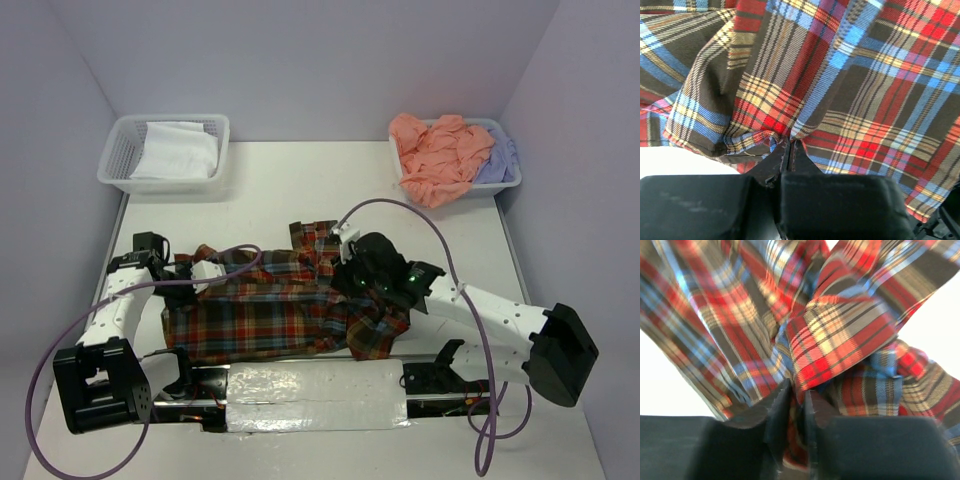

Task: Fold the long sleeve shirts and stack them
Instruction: Flatten the shirt out

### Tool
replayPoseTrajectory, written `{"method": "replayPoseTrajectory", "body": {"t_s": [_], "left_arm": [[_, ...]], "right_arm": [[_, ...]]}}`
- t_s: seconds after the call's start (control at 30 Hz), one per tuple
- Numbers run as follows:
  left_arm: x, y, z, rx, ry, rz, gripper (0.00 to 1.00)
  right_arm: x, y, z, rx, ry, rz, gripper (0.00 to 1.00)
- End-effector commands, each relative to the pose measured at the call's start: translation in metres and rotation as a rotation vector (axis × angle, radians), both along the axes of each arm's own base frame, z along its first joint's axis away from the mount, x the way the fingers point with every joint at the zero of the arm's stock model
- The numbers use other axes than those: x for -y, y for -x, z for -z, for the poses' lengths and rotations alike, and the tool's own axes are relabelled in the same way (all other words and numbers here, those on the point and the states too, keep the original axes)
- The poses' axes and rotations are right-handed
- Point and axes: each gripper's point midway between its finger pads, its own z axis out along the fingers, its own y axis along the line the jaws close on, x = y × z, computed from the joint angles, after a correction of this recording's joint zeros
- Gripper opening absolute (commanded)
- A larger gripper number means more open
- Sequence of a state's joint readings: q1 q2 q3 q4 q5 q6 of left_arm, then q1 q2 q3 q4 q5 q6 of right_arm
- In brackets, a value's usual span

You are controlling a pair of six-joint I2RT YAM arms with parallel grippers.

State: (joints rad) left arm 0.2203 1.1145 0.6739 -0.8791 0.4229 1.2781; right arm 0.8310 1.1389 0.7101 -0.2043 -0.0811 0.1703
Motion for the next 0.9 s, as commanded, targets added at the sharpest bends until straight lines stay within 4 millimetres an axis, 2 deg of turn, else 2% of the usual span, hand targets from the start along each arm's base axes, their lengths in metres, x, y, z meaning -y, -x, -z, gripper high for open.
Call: {"method": "replayPoseTrajectory", "body": {"t_s": [0.0,0.03,0.07,0.1,0.17,0.2,0.27,0.3,0.33,0.37,0.4,0.43,0.5,0.53,0.57,0.6,0.63,0.7,0.87], "left_arm": [[-0.005,-0.009,-0.008,0.054,-0.027,0.017,0.0],[-0.006,-0.011,-0.008,0.063,-0.03,0.016,0.0],[-0.006,-0.011,-0.008,0.062,-0.03,0.018,0.0],[-0.006,-0.012,-0.009,0.063,-0.031,0.022,0.0],[-0.007,-0.013,-0.01,0.064,-0.037,0.024,0.0],[-0.008,-0.015,-0.012,0.067,-0.041,0.026,0.0],[-0.011,-0.017,-0.015,0.072,-0.057,0.024,0.0],[-0.012,-0.019,-0.017,0.078,-0.061,0.025,0.0],[-0.014,-0.019,-0.017,0.081,-0.07,0.024,0.0],[-0.014,-0.022,-0.019,0.091,-0.072,0.023,0.0],[-0.015,-0.023,-0.019,0.095,-0.075,0.018,0.0],[-0.015,-0.024,-0.02,0.098,-0.076,0.015,0.0],[-0.015,-0.025,-0.02,0.099,-0.071,0.01,0.0],[-0.014,-0.024,-0.02,0.098,-0.069,0.011,0.0],[-0.014,-0.024,-0.019,0.099,-0.068,0.008,0.0],[-0.014,-0.025,-0.02,0.102,-0.066,0.009,0.0],[-0.014,-0.025,-0.019,0.102,-0.066,0.003,0.0],[-0.014,-0.026,-0.02,0.107,-0.065,0.001,0.0],[-0.012,-0.024,-0.016,0.103,-0.054,0.003,0.0]], "right_arm": [[0.001,0.023,0.017,0.002,0.129,-0.136,0.27],[0.003,0.026,0.02,-0.004,0.163,-0.147,0.34],[0.001,0.03,0.019,0.01,0.182,-0.192,0.5],[-0.004,0.026,0.006,0.052,0.192,-0.234,0.54],[-0.002,0.025,0.001,0.055,0.257,-0.287,0.59],[-0.017,0.022,-0.027,0.079,0.194,-0.328,0.59],[-0.029,0.024,-0.06,0.093,0.086,-0.384,0.62],[-0.028,0.011,-0.08,0.098,0.013,-0.358,0.64],[-0.031,0.015,-0.094,0.045,-0.092,-0.366,0.7],[-0.023,-0.01,-0.102,0.056,-0.154,-0.29,0.72],[-0.021,-0.02,-0.102,0.028,-0.187,-0.244,0.73],[-0.019,-0.032,-0.102,-0.009,-0.219,-0.16,0.73],[-0.012,-0.062,-0.084,-0.083,-0.182,0.0,0.69],[-0.004,-0.078,-0.075,-0.115,-0.143,0.13,0.58],[-0.001,-0.083,-0.073,-0.166,-0.1,0.174,0.52],[-0.003,-0.087,-0.051,-0.249,-0.055,0.216,0.46],[0.0,-0.087,-0.047,-0.287,-0.019,0.251,0.45],[0.003,-0.086,-0.023,-0.368,0.035,0.321,0.46],[0.0,-0.074,0.001,-0.45,0.072,0.345,0.45]]}}
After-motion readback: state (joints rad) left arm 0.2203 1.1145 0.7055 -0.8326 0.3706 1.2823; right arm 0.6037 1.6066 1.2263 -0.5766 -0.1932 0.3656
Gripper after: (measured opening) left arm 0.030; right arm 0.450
